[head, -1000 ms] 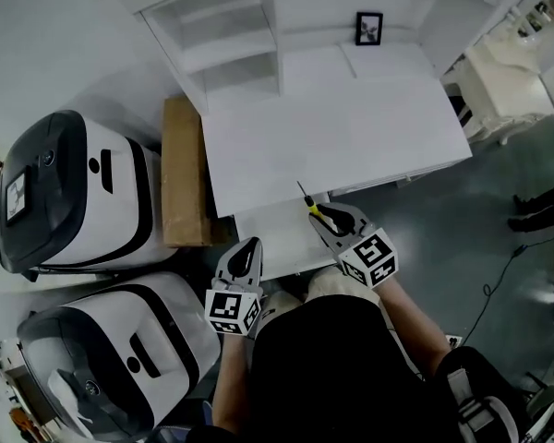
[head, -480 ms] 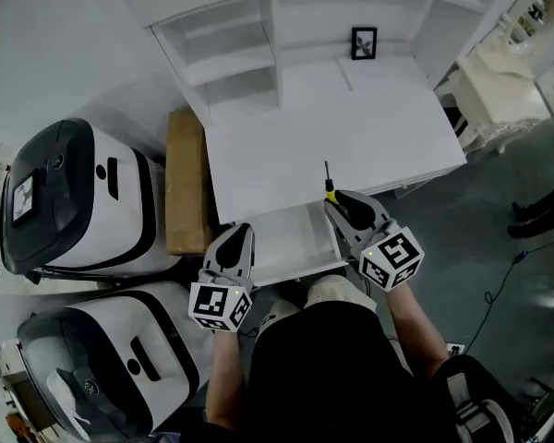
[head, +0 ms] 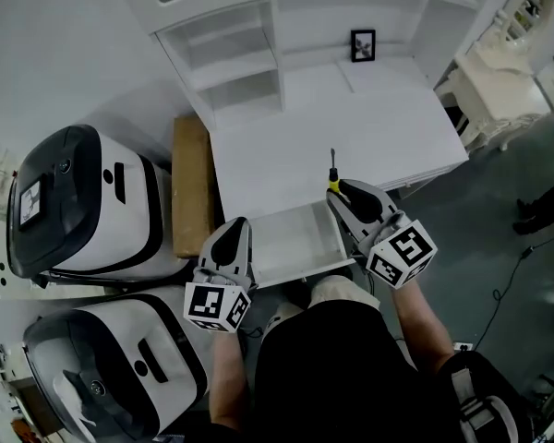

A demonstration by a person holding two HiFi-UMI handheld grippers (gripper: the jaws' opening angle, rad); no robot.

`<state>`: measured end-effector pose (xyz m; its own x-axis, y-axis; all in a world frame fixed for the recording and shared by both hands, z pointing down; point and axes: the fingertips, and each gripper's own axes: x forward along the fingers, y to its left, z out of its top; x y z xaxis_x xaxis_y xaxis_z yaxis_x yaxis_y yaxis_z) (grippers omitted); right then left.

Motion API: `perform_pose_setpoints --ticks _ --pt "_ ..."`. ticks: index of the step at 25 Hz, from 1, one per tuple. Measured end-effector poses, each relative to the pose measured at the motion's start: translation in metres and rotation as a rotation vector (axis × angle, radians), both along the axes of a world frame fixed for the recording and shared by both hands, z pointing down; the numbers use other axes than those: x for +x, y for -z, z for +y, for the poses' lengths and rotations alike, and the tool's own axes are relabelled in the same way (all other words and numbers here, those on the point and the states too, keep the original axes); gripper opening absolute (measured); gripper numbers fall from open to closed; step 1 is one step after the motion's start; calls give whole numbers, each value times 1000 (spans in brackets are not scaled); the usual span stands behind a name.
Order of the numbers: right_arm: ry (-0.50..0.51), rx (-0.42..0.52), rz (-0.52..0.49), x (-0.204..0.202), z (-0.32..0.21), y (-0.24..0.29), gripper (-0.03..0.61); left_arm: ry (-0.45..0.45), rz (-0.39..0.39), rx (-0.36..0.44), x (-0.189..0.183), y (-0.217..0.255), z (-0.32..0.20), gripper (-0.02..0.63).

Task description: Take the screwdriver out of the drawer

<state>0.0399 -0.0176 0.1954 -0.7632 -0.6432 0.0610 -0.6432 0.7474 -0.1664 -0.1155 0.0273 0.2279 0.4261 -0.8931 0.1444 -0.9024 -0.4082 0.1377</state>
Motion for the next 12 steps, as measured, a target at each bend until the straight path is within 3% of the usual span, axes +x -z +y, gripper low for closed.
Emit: perform_pose_setpoints --ticks 12 --pt "10 -22 -10 1 0 -4 94 -9 -5 -17 6 -9 -2 27"
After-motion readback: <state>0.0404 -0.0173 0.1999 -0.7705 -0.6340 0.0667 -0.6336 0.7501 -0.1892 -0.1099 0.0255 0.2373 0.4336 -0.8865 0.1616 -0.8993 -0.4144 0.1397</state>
